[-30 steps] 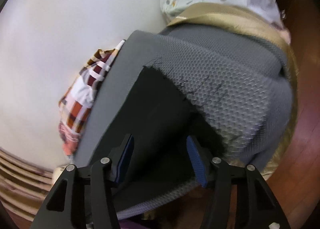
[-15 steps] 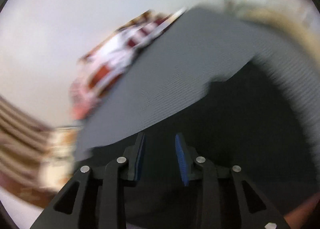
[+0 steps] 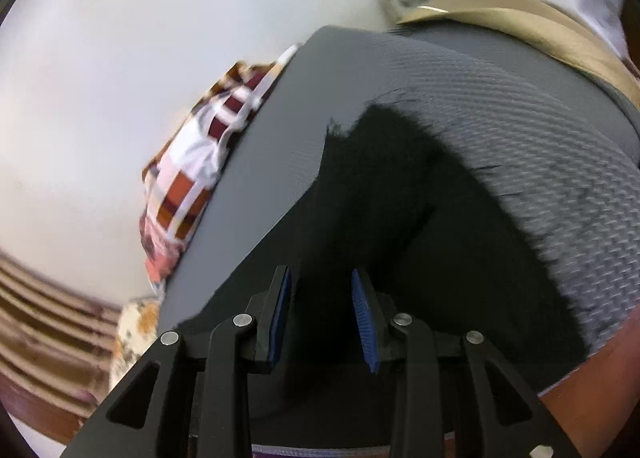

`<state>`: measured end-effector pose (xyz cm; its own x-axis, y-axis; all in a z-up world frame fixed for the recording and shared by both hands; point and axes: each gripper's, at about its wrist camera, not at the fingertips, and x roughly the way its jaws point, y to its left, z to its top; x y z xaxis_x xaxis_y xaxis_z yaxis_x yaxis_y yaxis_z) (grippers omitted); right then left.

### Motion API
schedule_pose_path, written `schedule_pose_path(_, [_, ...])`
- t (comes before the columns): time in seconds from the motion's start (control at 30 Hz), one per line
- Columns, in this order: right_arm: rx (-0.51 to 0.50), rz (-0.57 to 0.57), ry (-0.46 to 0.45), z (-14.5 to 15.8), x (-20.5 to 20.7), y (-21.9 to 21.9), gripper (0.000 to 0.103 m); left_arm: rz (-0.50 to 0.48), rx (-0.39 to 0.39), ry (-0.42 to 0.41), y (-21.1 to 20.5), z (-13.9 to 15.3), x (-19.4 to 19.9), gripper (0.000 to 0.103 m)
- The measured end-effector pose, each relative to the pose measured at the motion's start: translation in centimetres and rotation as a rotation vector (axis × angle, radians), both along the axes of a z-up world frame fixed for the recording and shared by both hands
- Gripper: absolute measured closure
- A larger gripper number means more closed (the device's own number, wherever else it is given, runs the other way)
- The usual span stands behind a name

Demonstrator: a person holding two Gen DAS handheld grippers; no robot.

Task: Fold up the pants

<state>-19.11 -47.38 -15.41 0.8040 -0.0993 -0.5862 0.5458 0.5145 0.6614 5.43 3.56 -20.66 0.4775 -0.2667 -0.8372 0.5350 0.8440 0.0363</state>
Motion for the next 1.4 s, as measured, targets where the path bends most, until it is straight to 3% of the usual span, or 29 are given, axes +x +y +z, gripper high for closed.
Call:
schedule_pose_path(0.2, [-0.089, 0.126, -0.009, 2.3, 2.5, 3.1, 0.067, 0.001, 0.001, -0.002, -0.2, -0.1, -0.1, 0.001])
schedule_pose_path(0.37, [-0.040, 0.121, 0.005, 0.6, 2.7, 2.5, 0.067, 0.001, 0.000, -0.002, -0.2, -0.1, -0.1, 0.001])
schedule_pose_path(0.57, [-0.125, 0.145, 0.026, 1.7, 2.4, 3.4, 0.067, 0.000, 0.000, -0.002, -0.1, -0.1, -0.2, 0.001])
schedule_pose_path(0.83, [-0.113, -0.024, 0.069, 0.6, 1.1, -1.0, 0.065, 0.003, -0.002, -0.001, 0.0, 0.0, -0.1, 0.001])
schedule_pose_path(0.97, [-0.102, -0.045, 0.068, 0.0, 1.0, -2.0, 0.065, 0.007, -0.005, -0.002, 0.1, 0.0, 0.0, 0.000])
schedule_pose_path(1.3, [-0.205, 0.162, 0.074, 2.2, 4.8, 4.1, 0.065, 0.008, -0.007, -0.004, 0.0, -0.1, 0.0, 0.000])
schedule_pose_path(1.4, [-0.188, 0.163, 0.071, 1.8, 4.6, 3.7, 0.065, 0.008, -0.012, -0.006, 0.1, -0.2, 0.0, 0.000])
